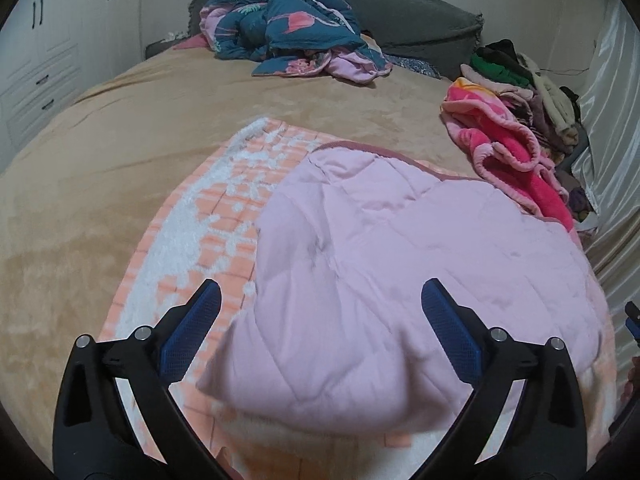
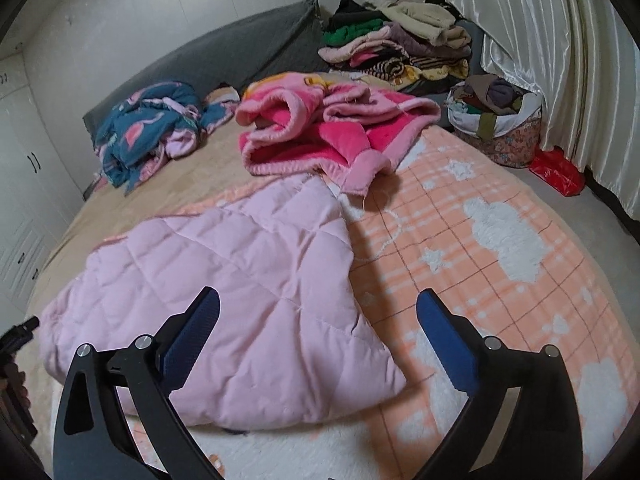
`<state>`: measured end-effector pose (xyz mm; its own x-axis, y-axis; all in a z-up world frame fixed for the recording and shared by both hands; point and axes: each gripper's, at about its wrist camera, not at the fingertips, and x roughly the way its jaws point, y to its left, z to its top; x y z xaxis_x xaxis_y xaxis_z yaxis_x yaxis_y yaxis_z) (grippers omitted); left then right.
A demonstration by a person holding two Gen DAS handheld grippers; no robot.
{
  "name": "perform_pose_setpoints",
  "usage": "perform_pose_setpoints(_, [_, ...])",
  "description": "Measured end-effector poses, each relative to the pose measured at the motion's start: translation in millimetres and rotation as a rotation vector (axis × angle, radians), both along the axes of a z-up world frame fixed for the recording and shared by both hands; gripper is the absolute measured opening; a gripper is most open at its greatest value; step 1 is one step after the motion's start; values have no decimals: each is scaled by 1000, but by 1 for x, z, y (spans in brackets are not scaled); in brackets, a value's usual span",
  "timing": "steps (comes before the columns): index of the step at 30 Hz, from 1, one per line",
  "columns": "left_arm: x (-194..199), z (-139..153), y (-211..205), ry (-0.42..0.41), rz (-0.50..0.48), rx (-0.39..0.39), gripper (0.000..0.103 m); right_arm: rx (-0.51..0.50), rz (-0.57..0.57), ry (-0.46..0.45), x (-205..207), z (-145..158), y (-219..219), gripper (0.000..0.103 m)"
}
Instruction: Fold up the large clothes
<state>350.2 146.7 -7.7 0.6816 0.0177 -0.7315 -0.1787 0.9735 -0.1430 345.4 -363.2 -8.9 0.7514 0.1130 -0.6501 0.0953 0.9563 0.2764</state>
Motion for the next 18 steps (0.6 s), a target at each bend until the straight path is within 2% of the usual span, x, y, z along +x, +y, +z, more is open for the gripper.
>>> perform_pose_setpoints(8, [-25,-12,10,36,19,-16,94,-19,4,-43,-32,18,-2,99])
perform_pose_setpoints(18, [-51,-30,22,74,34,-102,94,-1,-1,-16,-48,1,-4,99])
